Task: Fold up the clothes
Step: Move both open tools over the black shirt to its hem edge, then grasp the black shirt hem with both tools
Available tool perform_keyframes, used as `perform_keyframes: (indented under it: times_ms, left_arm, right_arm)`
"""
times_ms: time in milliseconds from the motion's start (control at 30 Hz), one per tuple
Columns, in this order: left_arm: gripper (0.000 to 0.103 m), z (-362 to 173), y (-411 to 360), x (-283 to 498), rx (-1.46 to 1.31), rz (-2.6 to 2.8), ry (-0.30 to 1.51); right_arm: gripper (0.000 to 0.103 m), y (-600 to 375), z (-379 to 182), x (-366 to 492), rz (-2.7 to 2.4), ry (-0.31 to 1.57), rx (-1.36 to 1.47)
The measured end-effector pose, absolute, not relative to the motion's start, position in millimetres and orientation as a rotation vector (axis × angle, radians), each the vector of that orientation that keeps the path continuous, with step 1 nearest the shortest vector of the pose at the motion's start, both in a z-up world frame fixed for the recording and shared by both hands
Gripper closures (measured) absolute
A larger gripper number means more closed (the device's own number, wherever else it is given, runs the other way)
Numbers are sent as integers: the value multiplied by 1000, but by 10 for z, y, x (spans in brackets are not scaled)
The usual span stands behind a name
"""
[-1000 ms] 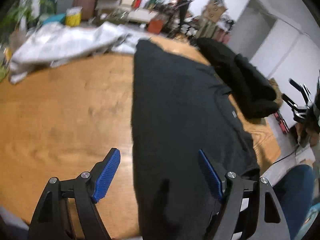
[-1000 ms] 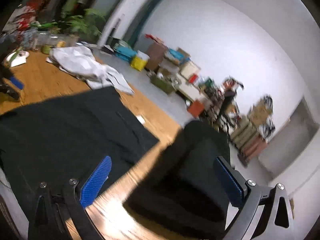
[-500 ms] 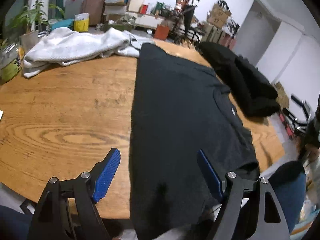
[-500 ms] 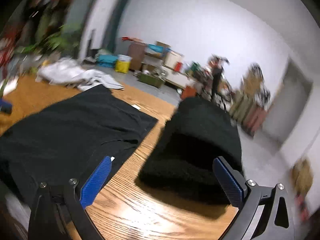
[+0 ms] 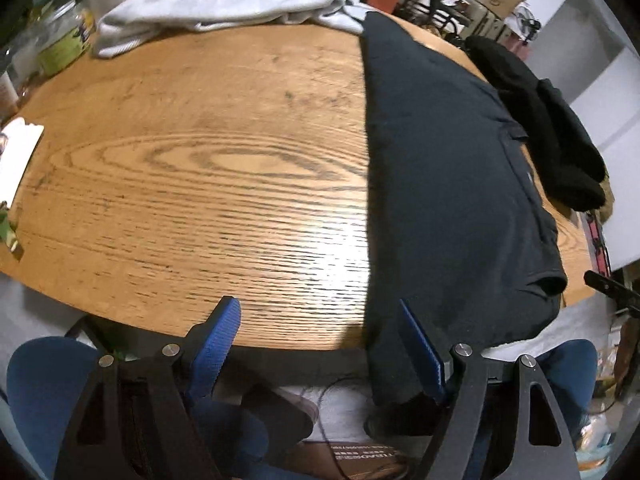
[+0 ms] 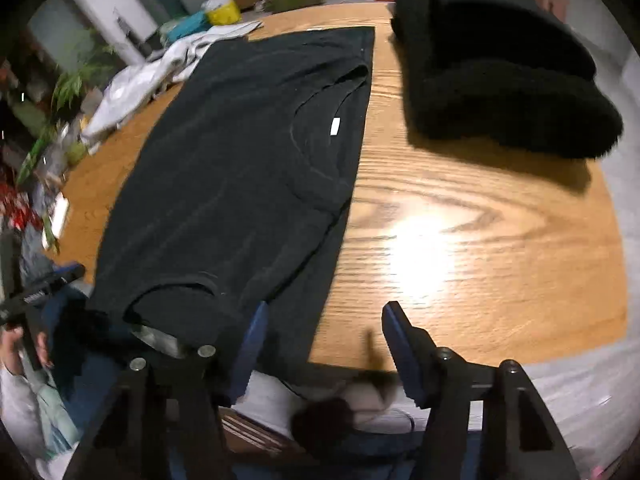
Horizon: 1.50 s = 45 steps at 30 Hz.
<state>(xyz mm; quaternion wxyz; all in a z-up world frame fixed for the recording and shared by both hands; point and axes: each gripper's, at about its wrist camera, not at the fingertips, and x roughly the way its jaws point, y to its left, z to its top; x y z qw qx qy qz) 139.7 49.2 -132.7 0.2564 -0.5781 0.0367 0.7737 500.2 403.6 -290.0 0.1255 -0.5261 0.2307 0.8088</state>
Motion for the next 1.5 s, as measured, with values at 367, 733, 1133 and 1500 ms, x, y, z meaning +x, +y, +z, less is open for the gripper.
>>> perform_keyframes:
  times_ms: [367,733,1133,1500]
  left_arm:
    - [24,-1379,666,1555,-1561,2044,159]
    - [24,-1338,519,1548,-1595,2014,123]
    - [24,-1553,422,1671,-1748,1835,-27]
    - [24,-1722,550,1716,-1761,1708,-131]
  right_arm:
    - [63,3859,-3206,4661,2319,964,-1621]
    - [47,3728,-3193,4770,2260,554,-1877]
    - [32,3888,-3133,5148,2310,830,-1536]
    - [36,3828,-3594,5274,2227,943,-1545]
